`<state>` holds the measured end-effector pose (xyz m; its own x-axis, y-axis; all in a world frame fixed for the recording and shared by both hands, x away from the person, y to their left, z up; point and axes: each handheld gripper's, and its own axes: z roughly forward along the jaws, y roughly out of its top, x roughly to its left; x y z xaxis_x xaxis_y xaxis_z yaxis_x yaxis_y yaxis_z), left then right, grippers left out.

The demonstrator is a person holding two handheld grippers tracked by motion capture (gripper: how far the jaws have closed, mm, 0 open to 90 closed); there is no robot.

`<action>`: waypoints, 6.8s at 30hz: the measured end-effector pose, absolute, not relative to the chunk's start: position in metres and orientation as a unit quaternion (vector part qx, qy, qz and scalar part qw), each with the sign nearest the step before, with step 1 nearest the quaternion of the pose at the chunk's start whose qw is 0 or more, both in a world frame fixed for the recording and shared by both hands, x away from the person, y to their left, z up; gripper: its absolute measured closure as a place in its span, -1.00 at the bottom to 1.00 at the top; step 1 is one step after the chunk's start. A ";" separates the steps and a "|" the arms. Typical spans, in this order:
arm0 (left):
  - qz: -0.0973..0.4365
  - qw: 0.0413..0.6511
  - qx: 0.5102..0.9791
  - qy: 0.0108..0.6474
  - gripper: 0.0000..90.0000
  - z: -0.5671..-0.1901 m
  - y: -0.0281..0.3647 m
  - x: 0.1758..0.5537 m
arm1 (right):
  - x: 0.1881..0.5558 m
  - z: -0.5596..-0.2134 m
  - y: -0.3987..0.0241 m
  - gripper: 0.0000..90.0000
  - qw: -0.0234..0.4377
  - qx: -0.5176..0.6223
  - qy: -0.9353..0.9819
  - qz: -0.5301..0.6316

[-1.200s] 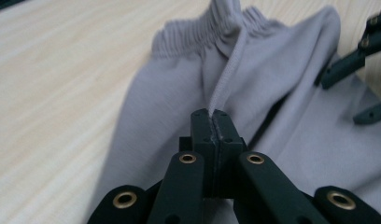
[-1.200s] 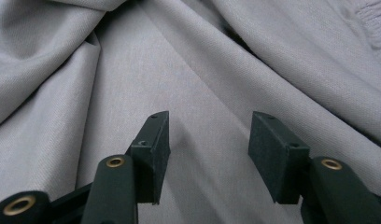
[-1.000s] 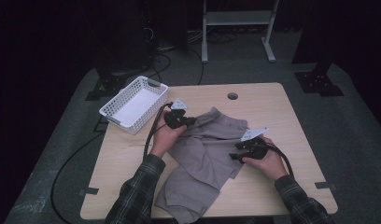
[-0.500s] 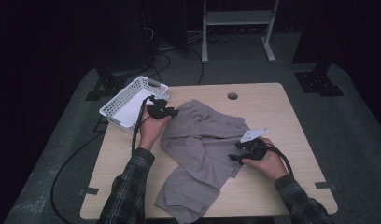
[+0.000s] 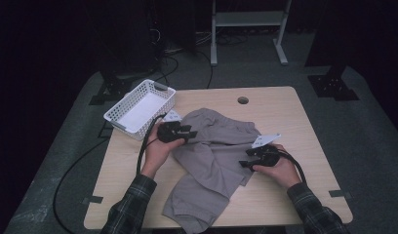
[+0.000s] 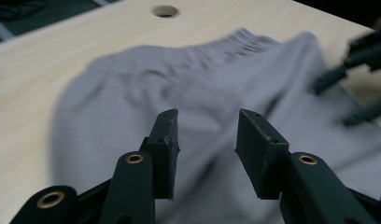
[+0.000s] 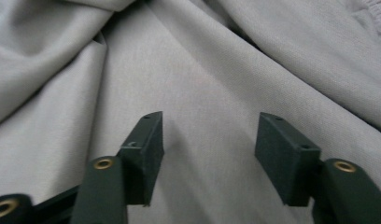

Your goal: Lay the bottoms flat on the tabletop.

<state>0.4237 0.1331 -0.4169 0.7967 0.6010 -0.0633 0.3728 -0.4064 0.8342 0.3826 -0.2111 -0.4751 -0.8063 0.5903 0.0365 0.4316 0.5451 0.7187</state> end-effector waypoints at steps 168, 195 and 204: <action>0.083 0.508 0.793 0.327 0.98 -0.422 0.174 0.372 | 0.297 -0.442 -0.070 0.85 -0.031 0.056 0.911 0.408; 0.091 0.496 0.791 0.347 0.98 -0.430 0.186 0.380 | 0.367 -0.464 -0.116 0.93 -0.007 0.211 0.891 0.402; 0.108 0.499 0.784 0.353 0.98 -0.428 0.188 0.381 | 0.334 -0.449 -0.079 0.95 -0.073 0.143 0.881 0.446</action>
<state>0.3814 0.1879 -0.4279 0.7270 0.6616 -0.1836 0.4460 -0.2518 0.8589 0.3339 -0.0791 -0.4488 -0.9482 0.1870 0.2568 0.3177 0.5620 0.7637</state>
